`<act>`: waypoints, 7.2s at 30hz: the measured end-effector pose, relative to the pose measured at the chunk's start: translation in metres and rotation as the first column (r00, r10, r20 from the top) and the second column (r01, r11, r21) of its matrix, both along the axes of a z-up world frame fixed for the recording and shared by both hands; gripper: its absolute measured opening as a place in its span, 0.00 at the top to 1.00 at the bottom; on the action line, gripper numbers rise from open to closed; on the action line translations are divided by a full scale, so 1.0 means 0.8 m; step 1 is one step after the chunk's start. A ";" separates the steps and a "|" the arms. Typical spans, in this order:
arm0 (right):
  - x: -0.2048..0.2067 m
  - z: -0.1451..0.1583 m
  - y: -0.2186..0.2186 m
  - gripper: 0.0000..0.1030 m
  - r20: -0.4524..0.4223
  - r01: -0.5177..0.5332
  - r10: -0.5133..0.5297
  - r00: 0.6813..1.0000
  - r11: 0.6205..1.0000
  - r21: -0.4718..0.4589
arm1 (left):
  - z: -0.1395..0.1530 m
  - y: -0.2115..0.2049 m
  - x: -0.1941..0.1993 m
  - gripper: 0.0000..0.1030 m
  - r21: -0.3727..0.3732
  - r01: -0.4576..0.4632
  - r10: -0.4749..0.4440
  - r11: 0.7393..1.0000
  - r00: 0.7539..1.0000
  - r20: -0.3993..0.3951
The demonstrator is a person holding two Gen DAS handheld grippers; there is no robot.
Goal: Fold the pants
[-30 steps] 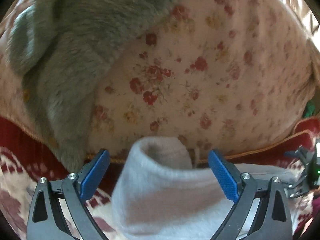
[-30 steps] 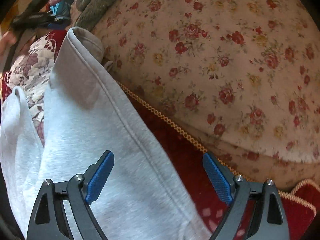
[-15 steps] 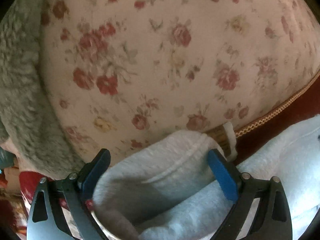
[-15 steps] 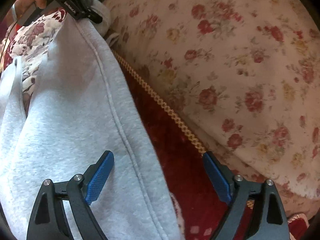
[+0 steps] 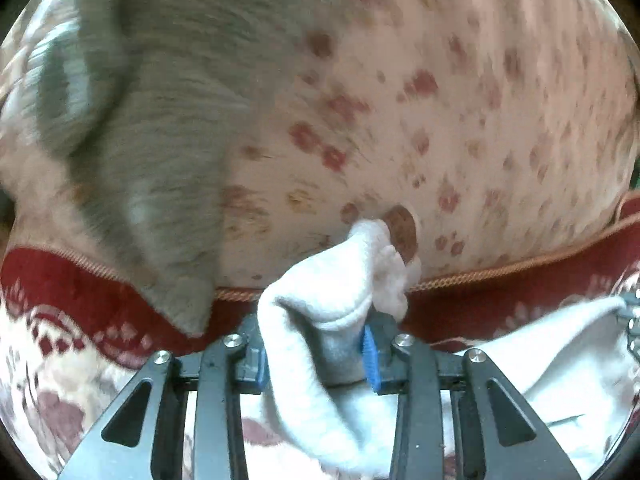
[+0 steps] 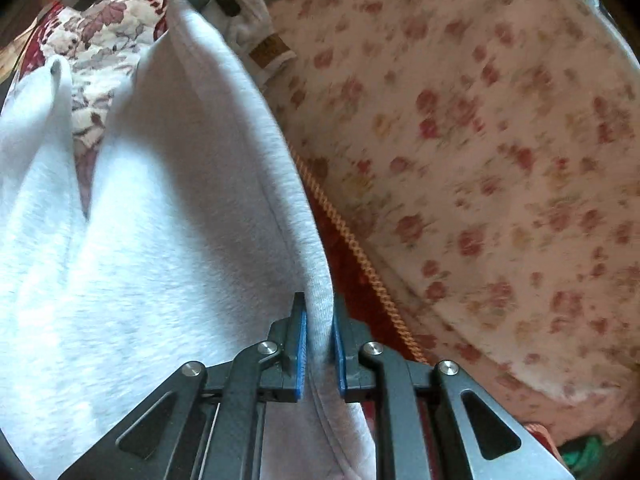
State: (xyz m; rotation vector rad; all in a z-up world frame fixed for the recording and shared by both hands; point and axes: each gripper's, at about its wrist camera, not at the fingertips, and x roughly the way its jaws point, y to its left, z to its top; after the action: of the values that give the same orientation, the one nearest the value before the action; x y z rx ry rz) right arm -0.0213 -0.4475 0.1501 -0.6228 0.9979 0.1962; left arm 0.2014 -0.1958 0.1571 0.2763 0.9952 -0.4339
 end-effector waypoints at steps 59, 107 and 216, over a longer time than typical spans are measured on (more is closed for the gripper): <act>-0.439 0.018 -0.070 0.31 -0.196 0.514 -0.582 0.789 0.450 0.731 | -0.028 0.232 -0.456 0.20 -0.418 -0.333 0.460 0.845 0.852 0.250; -0.401 -0.070 -0.163 0.70 -0.367 0.404 -0.580 0.727 -0.071 0.912 | -0.128 -0.077 -0.529 0.08 -0.585 -0.138 -0.028 0.799 0.964 -0.266; -0.007 -0.037 0.405 0.11 -0.173 -0.005 0.139 0.975 0.793 0.609 | -0.112 0.323 -0.398 0.17 -0.248 -0.629 0.648 0.737 0.762 -0.009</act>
State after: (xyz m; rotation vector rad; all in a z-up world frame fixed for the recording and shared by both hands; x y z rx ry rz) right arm -0.0270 -0.1238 0.1203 -0.0422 1.0401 0.6378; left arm -0.1169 0.0626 0.0677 -0.2748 0.8850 0.0994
